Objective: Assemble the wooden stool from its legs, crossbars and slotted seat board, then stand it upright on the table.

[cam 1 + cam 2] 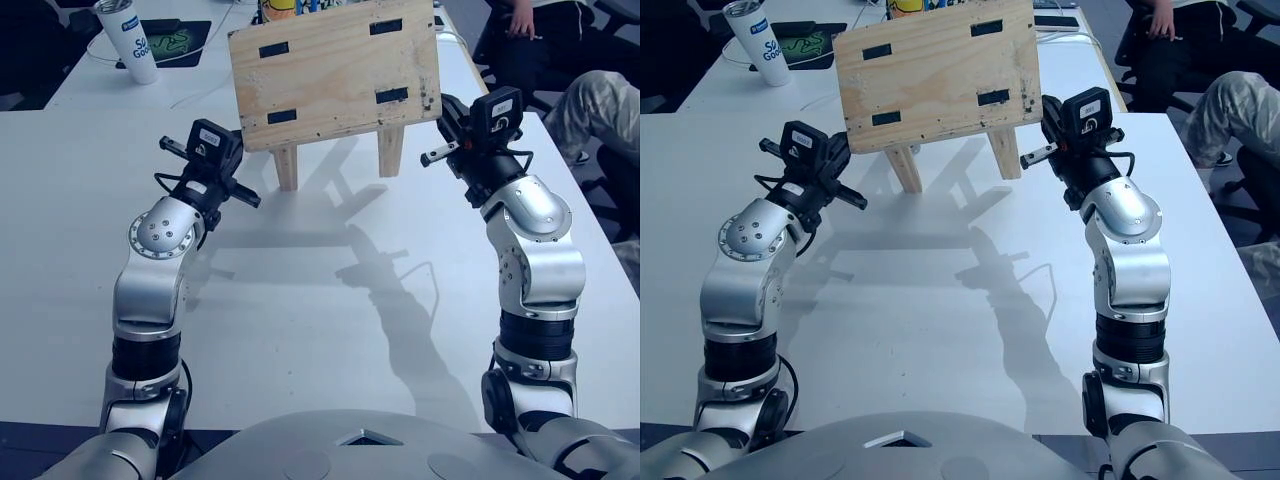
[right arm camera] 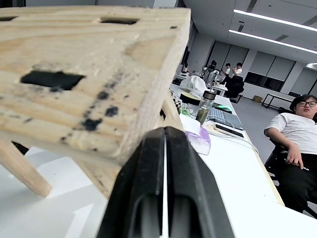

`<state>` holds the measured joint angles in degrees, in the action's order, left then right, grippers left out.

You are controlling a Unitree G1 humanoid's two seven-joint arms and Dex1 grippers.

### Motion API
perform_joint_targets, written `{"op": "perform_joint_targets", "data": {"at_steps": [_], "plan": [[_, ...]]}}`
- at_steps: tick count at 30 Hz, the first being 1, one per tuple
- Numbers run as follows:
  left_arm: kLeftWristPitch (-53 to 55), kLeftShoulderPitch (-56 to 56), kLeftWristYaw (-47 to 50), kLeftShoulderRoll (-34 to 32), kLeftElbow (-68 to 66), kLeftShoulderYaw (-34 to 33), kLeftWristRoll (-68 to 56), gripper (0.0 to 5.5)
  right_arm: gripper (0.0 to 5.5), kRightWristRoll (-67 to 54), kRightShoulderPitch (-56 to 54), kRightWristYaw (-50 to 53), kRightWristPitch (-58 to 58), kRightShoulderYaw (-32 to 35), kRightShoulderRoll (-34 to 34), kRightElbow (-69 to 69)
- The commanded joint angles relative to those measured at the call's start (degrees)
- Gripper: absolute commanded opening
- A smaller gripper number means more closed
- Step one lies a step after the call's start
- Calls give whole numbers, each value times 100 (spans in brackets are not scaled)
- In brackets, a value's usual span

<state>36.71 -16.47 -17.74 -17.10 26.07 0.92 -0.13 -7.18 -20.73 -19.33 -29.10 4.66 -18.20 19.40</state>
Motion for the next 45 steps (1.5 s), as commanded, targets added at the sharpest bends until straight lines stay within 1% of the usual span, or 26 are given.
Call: {"op": "perform_joint_targets", "data": {"at_steps": [1,5,8,11,14,19,25,30,36,41,45], "plan": [[-72,-381,-102,117,271,52,-274,0,2,-220,-127,-88,265,-125,196,-68],[-69,-475,-10,164,230,-44,-272,0,2,-194,-164,-25,381,-69,236,-171],[-7,-292,-31,162,55,-7,-268,0,2,-187,-178,4,419,-50,243,-226],[-167,14,-19,83,-194,85,-122,0,2,-129,-109,4,450,-76,218,-296],[-245,120,146,47,-366,-17,-18,0,2,19,-47,89,554,-48,156,-496],[-410,-1,479,-8,-619,-215,154,0,2,306,-241,773,1265,218,286,-666],[-667,-116,865,137,-828,-490,130,0,2,415,-322,1242,1588,371,347,-1089],[-1573,558,1034,469,-1277,-559,0,0,2,597,377,1359,2159,242,488,-1777],[-2561,1372,1094,750,-1914,-369,93,0,2,850,1200,1511,2939,123,621,-2485],[-3080,1600,1172,888,-2160,-241,164,0,2,695,1529,1385,3043,62,783,-2552],[-3330,1544,1190,955,-2344,-201,141,0,2,624,1491,1298,3034,42,834,-2729]]}}
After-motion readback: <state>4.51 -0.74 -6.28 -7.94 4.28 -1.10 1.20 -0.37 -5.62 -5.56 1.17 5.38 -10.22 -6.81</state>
